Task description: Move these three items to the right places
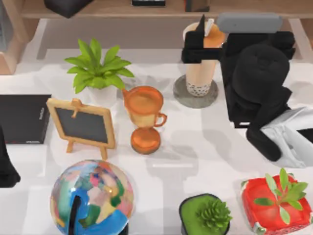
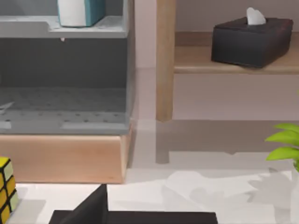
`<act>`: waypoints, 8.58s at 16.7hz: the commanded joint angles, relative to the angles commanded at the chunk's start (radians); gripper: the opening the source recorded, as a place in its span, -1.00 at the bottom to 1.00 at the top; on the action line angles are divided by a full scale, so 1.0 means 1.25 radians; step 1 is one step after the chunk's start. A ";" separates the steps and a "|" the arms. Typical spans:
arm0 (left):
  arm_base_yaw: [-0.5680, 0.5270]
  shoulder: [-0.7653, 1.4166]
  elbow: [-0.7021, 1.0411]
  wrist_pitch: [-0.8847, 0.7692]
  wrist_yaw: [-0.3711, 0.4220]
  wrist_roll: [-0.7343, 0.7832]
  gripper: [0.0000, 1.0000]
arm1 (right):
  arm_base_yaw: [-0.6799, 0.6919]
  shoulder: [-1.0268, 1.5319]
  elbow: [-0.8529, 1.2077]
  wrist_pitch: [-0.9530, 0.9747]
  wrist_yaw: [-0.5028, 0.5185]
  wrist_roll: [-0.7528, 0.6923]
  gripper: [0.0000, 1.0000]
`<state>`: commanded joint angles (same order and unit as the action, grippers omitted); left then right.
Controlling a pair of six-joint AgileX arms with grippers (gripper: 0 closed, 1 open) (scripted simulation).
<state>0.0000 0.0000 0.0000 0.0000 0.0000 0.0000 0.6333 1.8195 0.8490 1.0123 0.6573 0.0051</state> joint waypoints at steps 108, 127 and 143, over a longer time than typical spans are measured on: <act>0.349 2.410 2.601 -1.377 0.049 0.400 -1.00 | -0.507 -1.456 -0.679 -0.810 -0.526 -0.004 1.00; 0.349 2.230 2.323 -1.279 0.047 0.401 -1.00 | -0.507 -1.456 -0.679 -0.810 -0.526 -0.004 1.00; 0.399 1.819 2.128 -0.741 -0.185 0.294 -1.00 | -0.507 -1.456 -0.679 -0.810 -0.526 -0.004 1.00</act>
<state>0.4986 2.2739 2.6598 -0.9265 -0.2311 0.3678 0.0000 0.0000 0.0000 0.0000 0.0000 0.0000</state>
